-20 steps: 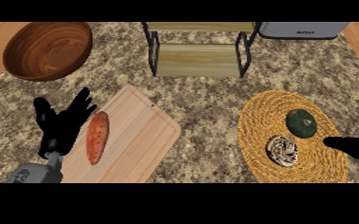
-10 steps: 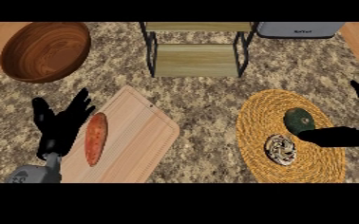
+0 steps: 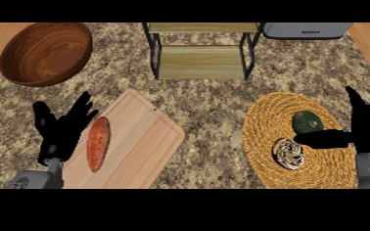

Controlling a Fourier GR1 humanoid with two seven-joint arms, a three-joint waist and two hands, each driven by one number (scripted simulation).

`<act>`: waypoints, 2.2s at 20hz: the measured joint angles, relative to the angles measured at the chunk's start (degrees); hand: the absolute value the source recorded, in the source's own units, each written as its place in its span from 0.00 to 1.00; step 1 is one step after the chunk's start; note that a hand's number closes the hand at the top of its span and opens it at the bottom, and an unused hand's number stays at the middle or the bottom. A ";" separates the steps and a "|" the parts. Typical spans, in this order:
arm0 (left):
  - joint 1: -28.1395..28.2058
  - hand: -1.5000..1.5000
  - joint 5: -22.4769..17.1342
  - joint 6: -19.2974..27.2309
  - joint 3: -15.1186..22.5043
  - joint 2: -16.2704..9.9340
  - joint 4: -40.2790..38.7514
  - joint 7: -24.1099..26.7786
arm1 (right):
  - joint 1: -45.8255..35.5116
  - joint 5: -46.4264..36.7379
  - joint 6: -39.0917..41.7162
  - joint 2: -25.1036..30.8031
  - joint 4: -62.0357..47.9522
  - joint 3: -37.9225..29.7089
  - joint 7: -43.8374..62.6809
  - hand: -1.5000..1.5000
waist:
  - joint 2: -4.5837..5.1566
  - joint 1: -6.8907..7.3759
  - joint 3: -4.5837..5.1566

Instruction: Pick the squash from the placemat and place it in the tiered shelf

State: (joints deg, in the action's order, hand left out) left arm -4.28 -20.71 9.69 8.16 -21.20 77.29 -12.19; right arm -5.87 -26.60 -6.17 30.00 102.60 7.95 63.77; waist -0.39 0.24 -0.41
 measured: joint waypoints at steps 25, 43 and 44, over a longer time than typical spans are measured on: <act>1.06 0.50 4.05 -3.88 -4.68 2.92 0.58 -0.49 | -3.04 -12.98 -3.42 -10.73 -19.52 -6.27 -9.79 0.00 | -0.08 -0.09 0.14; 1.83 0.50 6.49 -4.62 -5.96 5.20 2.53 -2.58 | -6.50 -14.13 0.17 -14.81 -23.59 -1.91 -21.74 1.00 | -0.23 -0.26 0.30; 1.60 0.50 6.55 -4.71 -6.07 5.15 2.14 -2.48 | -7.20 -14.97 0.61 -16.43 -22.71 0.51 -21.65 1.00 | -0.17 -0.14 0.24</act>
State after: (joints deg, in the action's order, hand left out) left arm -2.68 -14.16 4.98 2.09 -16.05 79.42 -14.67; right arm -13.07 -41.58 -5.56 13.57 79.89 8.46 42.11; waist -0.56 0.11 -0.17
